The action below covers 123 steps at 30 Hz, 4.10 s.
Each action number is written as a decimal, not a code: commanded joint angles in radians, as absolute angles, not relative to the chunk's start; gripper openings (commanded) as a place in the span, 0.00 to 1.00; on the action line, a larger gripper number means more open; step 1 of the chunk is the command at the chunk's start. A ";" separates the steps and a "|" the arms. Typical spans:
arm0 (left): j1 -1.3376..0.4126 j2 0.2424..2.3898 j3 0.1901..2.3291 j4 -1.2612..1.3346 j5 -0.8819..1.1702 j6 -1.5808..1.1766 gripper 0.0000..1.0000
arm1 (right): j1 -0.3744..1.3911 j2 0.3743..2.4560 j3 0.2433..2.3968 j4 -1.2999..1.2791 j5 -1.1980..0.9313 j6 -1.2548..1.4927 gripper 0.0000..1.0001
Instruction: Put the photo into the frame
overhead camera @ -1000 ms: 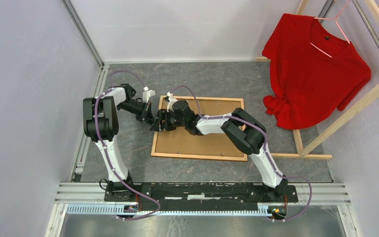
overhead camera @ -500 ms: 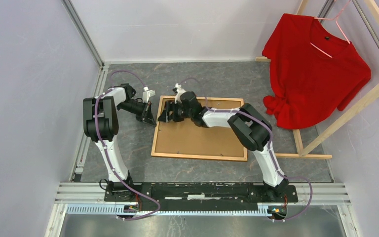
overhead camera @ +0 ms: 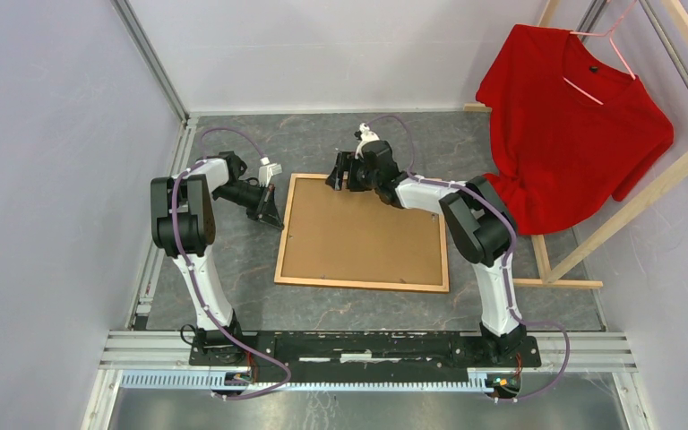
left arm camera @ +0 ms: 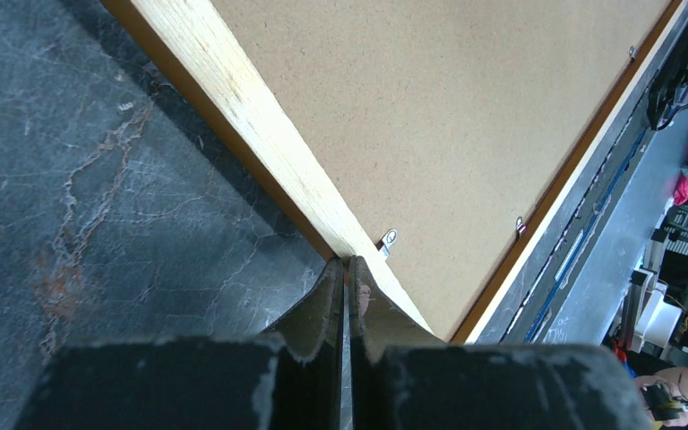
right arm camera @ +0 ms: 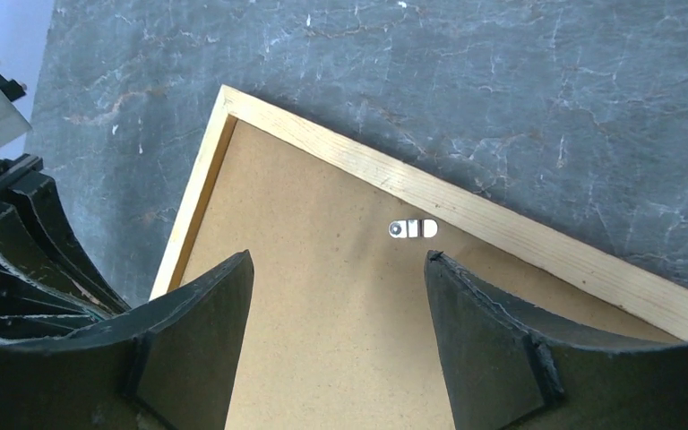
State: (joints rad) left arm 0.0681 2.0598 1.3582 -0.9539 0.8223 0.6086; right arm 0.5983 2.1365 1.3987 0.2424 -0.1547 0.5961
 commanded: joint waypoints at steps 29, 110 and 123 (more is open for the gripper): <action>0.050 2.056 1.354 -0.885 0.761 0.620 0.04 | 0.593 2.273 1.495 0.280 -0.166 0.650 0.73; 0.048 2.046 1.351 -0.885 0.735 0.632 0.03 | 0.384 1.954 1.073 0.384 -0.038 0.636 0.74; 0.046 2.048 1.348 -0.886 0.738 0.635 0.02 | 0.384 1.968 1.063 0.439 0.032 0.665 0.72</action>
State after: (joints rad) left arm 0.0544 2.0506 1.3582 -0.9489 0.8051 0.6090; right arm 0.3927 1.9488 1.0462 0.3733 -0.0574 0.6590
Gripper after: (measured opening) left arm 0.043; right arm 0.722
